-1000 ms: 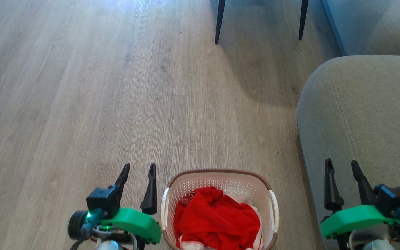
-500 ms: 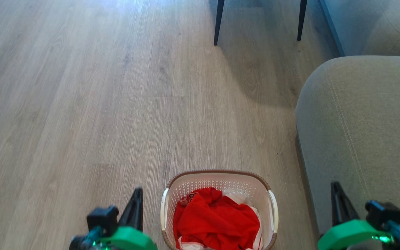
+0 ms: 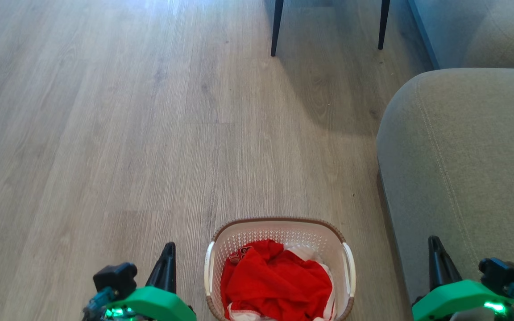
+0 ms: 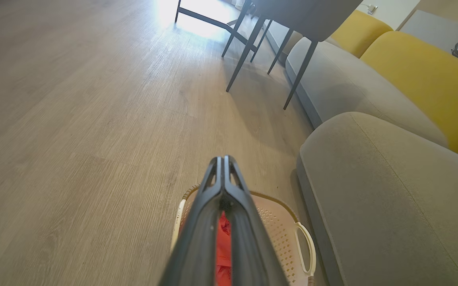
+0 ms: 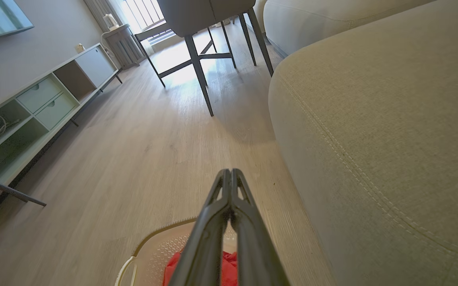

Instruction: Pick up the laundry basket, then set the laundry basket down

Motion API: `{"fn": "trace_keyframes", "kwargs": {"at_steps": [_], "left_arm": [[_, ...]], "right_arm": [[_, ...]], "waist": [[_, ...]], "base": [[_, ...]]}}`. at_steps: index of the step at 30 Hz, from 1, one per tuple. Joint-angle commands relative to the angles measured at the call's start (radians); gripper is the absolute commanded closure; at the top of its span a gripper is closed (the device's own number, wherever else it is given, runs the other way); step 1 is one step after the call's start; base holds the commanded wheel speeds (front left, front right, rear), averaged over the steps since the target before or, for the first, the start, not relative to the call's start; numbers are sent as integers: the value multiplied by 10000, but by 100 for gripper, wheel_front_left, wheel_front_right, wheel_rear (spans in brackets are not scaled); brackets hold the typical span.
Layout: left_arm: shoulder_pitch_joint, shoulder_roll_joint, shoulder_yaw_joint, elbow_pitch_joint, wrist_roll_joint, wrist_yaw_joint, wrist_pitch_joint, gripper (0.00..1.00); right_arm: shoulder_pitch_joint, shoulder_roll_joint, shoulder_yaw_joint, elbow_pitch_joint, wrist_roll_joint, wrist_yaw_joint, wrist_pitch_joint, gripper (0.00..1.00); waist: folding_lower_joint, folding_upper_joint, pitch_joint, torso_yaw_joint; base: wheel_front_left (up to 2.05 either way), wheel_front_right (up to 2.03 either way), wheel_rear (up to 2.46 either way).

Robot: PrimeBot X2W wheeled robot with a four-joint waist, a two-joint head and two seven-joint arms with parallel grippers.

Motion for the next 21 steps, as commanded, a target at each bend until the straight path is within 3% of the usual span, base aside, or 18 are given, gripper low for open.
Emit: {"fn": "trace_keyframes", "kwargs": {"at_steps": [1,21], "left_arm": [[-574,51,172,-311,-229,-63,47,100],[-805,129,785,-289,-2337,-376,531,100]], "right_arm": [[-474,-77,-56,-267,243,9,73,100],[-778,-134,-205,-176,2370,20,601,100]], "waist": [[0,-1,4,-8],[0,-1,86,-161]], "base": [[0,0,0],[0,0,0]]}}
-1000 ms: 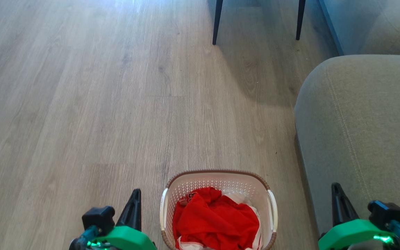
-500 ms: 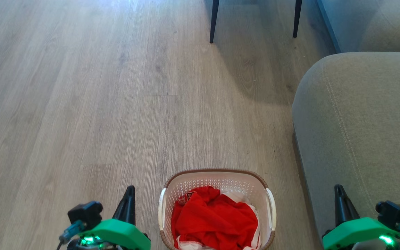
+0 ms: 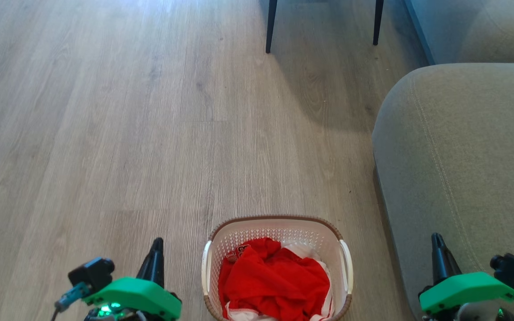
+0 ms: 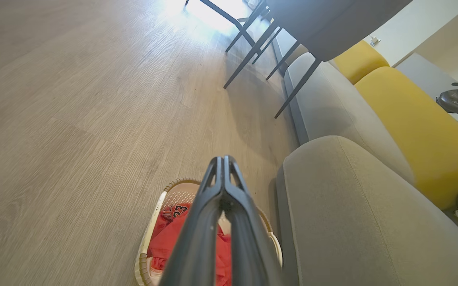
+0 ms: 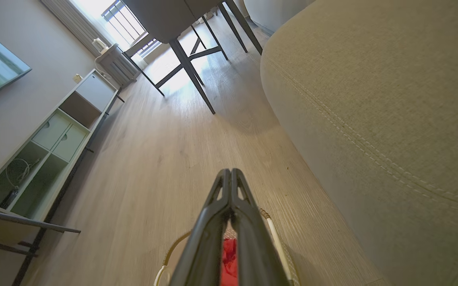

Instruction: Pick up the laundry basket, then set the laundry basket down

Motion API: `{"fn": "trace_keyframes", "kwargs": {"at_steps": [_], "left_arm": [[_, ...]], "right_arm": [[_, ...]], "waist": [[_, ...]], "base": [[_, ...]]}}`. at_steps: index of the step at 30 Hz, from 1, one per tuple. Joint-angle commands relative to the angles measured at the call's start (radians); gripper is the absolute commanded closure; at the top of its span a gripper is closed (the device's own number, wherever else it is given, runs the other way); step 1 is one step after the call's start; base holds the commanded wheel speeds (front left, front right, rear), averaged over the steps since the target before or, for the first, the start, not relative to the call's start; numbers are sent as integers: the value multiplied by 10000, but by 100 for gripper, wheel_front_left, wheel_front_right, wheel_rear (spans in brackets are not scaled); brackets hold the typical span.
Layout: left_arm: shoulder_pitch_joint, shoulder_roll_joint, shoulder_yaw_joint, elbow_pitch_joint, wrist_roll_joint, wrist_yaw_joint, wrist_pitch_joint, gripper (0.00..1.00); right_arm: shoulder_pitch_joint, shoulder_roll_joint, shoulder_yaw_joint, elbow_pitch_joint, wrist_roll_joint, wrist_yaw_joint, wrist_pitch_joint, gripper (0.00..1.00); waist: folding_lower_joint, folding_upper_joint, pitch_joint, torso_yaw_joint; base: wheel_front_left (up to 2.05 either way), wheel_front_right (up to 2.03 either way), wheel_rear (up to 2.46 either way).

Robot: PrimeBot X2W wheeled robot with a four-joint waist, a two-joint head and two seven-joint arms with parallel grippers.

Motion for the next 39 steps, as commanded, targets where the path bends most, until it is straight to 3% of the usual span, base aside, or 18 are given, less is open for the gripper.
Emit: {"fn": "trace_keyframes", "kwargs": {"at_steps": [1,39], "left_arm": [[-619,112,271,-313,-255,-125,46,100],[-1037,159,1576,-305,-4147,-710,1075,100]], "right_arm": [[-539,-135,-42,-254,280,20,55,100],[-1120,-189,-398,-79,4262,41,1118,100]], "waist": [[0,2,5,-10],[0,2,162,-301]], "base": [[0,0,0],[0,0,0]]}}
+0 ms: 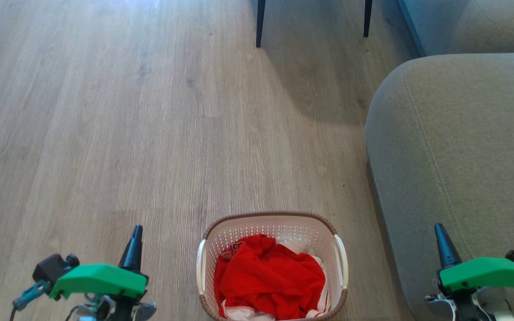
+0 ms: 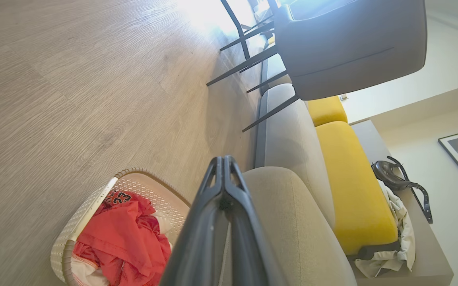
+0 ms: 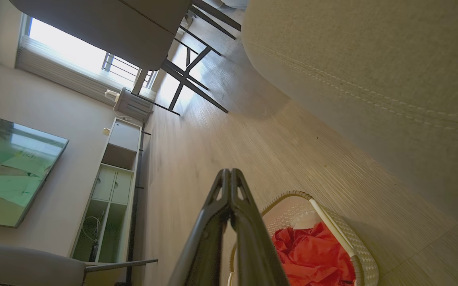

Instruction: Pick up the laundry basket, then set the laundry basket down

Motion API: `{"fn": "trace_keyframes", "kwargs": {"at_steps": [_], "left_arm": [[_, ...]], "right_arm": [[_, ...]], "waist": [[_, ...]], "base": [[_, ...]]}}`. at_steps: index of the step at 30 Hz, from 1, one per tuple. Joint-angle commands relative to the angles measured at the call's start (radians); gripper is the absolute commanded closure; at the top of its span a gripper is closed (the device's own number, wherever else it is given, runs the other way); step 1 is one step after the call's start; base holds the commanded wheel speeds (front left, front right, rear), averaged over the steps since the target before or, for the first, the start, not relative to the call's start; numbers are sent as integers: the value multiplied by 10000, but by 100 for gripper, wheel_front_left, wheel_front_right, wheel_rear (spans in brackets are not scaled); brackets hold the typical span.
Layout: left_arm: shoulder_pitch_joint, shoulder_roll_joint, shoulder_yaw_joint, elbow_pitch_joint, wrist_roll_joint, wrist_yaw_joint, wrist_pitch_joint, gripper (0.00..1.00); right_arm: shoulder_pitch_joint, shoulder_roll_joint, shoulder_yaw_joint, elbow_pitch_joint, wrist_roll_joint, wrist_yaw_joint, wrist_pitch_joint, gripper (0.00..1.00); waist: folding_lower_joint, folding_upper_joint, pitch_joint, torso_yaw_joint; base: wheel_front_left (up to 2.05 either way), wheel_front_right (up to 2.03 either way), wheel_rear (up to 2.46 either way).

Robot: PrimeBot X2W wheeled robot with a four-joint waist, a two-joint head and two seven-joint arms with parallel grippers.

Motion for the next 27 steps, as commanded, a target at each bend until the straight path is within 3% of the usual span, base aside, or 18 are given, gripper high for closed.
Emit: {"fn": "trace_keyframes", "kwargs": {"at_steps": [1,27], "left_arm": [[-638,141,394,-319,-281,-112,61,100],[-922,129,1312,-302,-2790,-496,786,100]], "right_arm": [[-522,-183,50,-260,314,43,70,100],[-908,-196,-216,-144,2906,57,795,100]], "waist": [[0,-1,7,-12],[0,-1,109,-204]], "base": [[0,0,0],[0,0,0]]}}
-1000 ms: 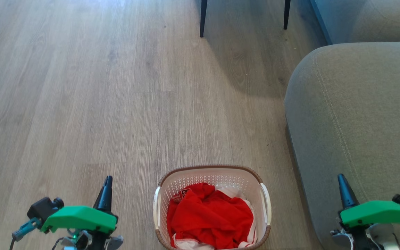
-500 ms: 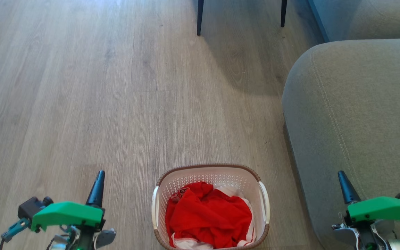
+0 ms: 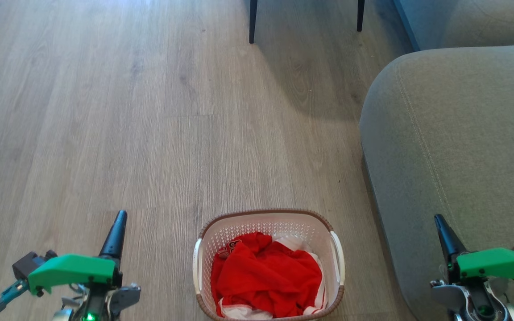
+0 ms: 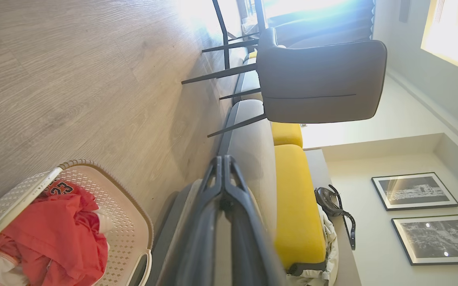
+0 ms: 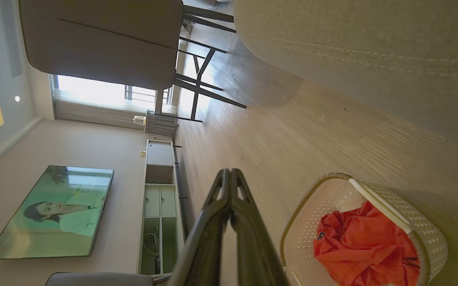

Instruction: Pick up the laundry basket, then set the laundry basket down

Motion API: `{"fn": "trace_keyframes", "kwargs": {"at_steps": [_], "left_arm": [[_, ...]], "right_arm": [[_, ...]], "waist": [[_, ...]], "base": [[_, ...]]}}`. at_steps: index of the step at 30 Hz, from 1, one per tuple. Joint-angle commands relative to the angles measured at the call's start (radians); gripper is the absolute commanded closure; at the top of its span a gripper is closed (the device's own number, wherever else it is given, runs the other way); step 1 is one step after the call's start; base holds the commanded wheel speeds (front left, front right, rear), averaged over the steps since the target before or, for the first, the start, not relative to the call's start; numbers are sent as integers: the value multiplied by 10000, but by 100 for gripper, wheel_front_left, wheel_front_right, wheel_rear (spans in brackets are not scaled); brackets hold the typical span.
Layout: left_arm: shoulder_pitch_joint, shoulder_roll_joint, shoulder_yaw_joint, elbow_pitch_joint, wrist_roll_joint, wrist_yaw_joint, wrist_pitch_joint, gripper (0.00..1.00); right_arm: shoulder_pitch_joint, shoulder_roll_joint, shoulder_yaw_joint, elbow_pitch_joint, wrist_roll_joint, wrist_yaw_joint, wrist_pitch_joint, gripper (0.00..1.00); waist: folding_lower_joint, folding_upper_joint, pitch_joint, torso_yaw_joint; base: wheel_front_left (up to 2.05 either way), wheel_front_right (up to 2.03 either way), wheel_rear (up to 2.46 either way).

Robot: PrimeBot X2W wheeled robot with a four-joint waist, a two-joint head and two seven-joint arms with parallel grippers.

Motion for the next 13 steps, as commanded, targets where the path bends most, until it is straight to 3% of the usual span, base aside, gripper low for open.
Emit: {"fn": "trace_keyframes", "kwargs": {"at_steps": [1,13], "left_arm": [[-553,132,418,-309,-211,-105,91,100],[-690,118,870,-301,-1407,-290,449,100]], "right_arm": [[-501,-187,114,-296,231,57,86,100],[-687,-190,-19,-240,1472,64,439,100]], "waist": [[0,-1,3,-6],[0,-1,53,-99]], "base": [[0,0,0],[0,0,0]]}}
